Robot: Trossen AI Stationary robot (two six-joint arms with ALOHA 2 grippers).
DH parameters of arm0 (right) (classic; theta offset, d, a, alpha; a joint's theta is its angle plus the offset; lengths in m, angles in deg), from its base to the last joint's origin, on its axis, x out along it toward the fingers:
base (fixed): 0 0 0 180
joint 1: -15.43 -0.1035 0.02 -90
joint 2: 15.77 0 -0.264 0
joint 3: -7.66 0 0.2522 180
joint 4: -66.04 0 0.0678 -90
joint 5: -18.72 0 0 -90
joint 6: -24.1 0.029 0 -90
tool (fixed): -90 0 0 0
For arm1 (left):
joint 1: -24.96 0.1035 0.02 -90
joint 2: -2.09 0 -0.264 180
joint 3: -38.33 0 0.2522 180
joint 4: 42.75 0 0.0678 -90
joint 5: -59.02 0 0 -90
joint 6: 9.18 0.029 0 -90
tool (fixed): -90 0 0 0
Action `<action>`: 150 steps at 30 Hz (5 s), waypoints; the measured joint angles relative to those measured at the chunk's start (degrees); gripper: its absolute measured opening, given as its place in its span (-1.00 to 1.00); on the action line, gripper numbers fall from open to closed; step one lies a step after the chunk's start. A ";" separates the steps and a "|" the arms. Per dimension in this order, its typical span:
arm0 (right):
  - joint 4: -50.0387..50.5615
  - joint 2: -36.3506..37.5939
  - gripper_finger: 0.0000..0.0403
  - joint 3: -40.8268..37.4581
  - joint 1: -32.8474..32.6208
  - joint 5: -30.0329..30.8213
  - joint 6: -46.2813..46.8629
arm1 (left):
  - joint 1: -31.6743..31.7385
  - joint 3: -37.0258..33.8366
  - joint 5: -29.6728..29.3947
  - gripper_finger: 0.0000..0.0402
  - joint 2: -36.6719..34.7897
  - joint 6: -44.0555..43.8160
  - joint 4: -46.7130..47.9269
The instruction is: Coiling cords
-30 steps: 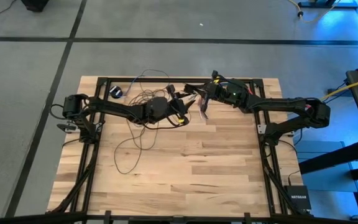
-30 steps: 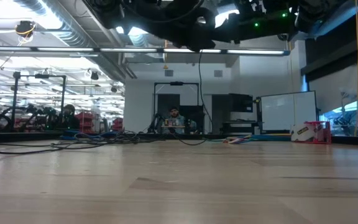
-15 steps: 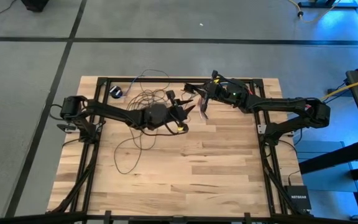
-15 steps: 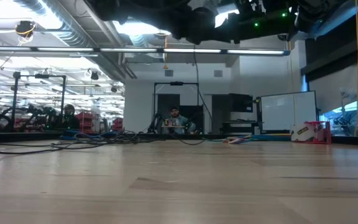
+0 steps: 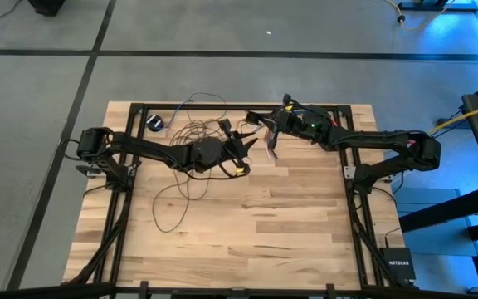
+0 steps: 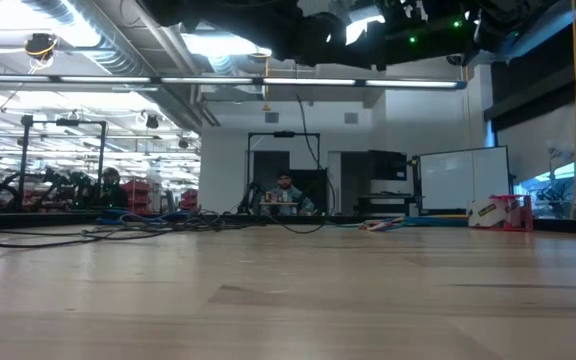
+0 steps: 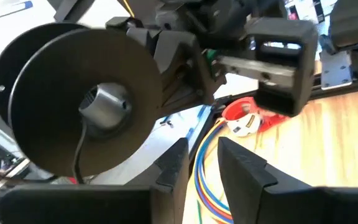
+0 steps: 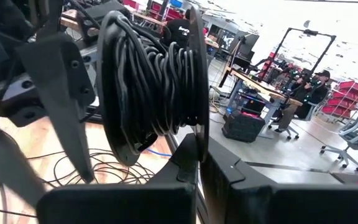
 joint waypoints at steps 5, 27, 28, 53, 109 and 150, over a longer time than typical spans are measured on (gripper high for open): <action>0.00 0.00 -0.95 0.00 0.00 0.00 -0.39 | 0.03 0.00 0.14 -0.62 -0.02 -1.17 0.56; 2.64 0.02 -0.95 -0.02 0.00 -0.03 -3.92 | -6.70 9.15 -3.58 -0.04 -14.61 -8.31 42.46; 2.64 0.02 -0.95 -0.02 0.00 -0.07 -4.00 | -6.36 9.16 -3.60 -0.05 -15.43 -7.70 41.74; 6.73 0.02 -0.95 -0.02 -0.02 -12.55 -7.02 | 1.97 12.50 14.77 -0.09 -13.05 -3.93 39.65; 33.28 16.44 -0.20 -4.66 -1.95 -0.05 -1.24 | 3.83 -2.50 12.40 -0.99 -15.24 -2.62 5.18; -17.23 -8.61 -0.58 -5.99 -4.13 -8.05 13.53 | 2.74 -11.82 11.94 -0.97 -14.58 3.76 -15.45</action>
